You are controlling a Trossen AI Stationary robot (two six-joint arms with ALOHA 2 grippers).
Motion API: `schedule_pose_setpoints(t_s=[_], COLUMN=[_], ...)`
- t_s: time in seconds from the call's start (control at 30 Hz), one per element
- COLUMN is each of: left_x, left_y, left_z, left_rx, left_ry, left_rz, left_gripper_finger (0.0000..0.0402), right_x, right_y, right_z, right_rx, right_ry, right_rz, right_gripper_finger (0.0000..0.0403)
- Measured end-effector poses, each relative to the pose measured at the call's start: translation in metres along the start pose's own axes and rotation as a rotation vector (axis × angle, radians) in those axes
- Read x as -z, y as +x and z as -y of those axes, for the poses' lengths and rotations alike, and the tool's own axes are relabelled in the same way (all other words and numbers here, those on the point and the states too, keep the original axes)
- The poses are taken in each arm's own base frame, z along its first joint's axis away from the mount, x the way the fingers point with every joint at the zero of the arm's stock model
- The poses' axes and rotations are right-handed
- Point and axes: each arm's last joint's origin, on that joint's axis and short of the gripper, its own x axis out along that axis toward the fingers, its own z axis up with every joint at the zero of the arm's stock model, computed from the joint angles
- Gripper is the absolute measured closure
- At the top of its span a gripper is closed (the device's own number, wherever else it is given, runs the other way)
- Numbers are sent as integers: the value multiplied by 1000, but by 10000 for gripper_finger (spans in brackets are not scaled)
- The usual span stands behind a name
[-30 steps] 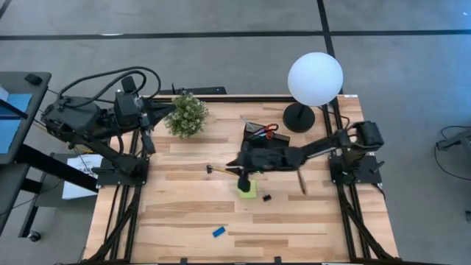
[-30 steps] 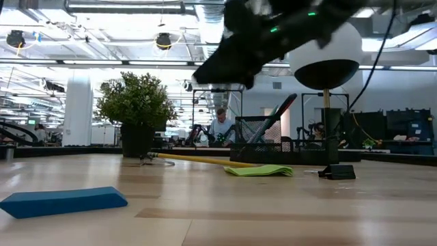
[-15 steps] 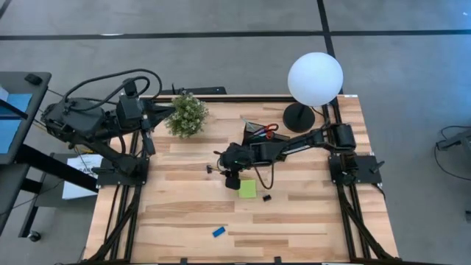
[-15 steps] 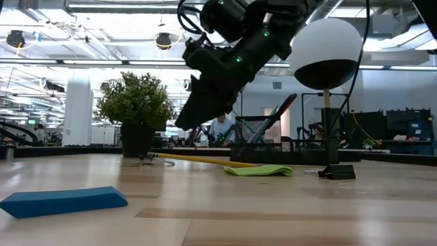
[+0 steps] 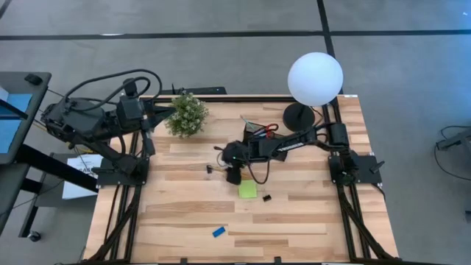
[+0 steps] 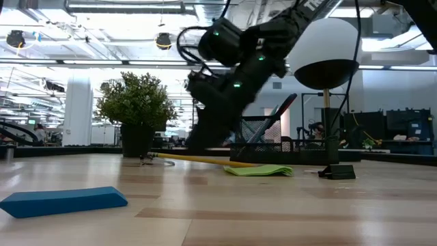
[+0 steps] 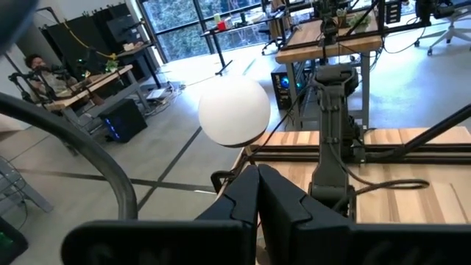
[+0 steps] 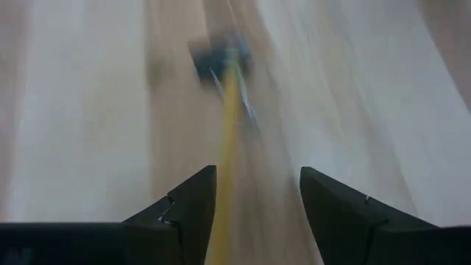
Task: Pick and place office supplies into organizer
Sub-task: Put the yellow pencil into the black desk organizer
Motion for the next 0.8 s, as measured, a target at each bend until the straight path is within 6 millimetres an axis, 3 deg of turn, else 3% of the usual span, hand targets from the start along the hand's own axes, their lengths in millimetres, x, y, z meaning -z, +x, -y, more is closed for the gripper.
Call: schedule_pose_setpoints(t_s=[0.2,0.47,0.6,0.8], left_x=[2,3,3,3], left_y=[0,0,0,0], left_z=[0,0,0,0], left_rx=[3,3,3,3], left_ry=[17,25,21,6], left_rz=[-16,-25,-25,-25], left_gripper_finger=[402,402,402,402], right_x=[7,16,20,19], right_y=[26,36,41,40], right_z=[-10,-12,-16,-20], right_rx=[47,68,91,80], right_ry=[-7,-14,-16,34], right_rz=[24,-2,-9,1], right_gripper_finger=[212,222,267,378])
